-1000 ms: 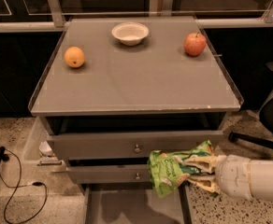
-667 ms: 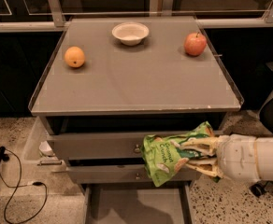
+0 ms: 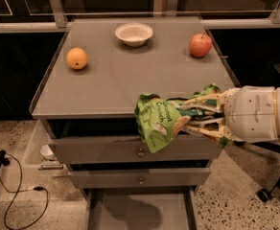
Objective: Pick green rice chip bag from bottom drawer and place on counter
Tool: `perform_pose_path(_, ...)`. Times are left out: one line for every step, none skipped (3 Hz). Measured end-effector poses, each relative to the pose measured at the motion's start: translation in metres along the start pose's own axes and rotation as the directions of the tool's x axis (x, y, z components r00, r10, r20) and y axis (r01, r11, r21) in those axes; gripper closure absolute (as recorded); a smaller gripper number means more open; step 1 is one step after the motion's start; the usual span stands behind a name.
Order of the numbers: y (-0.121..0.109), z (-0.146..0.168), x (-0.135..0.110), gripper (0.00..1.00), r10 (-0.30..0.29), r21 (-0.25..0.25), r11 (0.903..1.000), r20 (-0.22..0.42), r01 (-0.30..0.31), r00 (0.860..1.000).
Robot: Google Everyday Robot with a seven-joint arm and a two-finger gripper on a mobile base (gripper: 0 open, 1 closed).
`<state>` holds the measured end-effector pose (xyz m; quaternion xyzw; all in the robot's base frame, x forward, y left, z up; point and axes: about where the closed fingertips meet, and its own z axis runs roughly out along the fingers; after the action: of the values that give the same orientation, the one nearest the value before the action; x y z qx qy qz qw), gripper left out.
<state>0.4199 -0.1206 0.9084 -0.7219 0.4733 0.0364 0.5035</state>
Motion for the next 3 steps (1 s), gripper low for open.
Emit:
perform_pose_path(0.000, 0.000, 0.000, 1.00, 0.000, 0.000, 1.0000, 0.000, 0.000, 1.000)
perform_pose_path(-0.020, 0.008, 0.008, 1.00, 0.008, -0.009, 0.9999, 0.006, -0.008, 1.000)
perform_pose_path(-0.062, 0.023, 0.037, 1.00, 0.068, -0.015, 0.9976, 0.018, -0.067, 0.998)
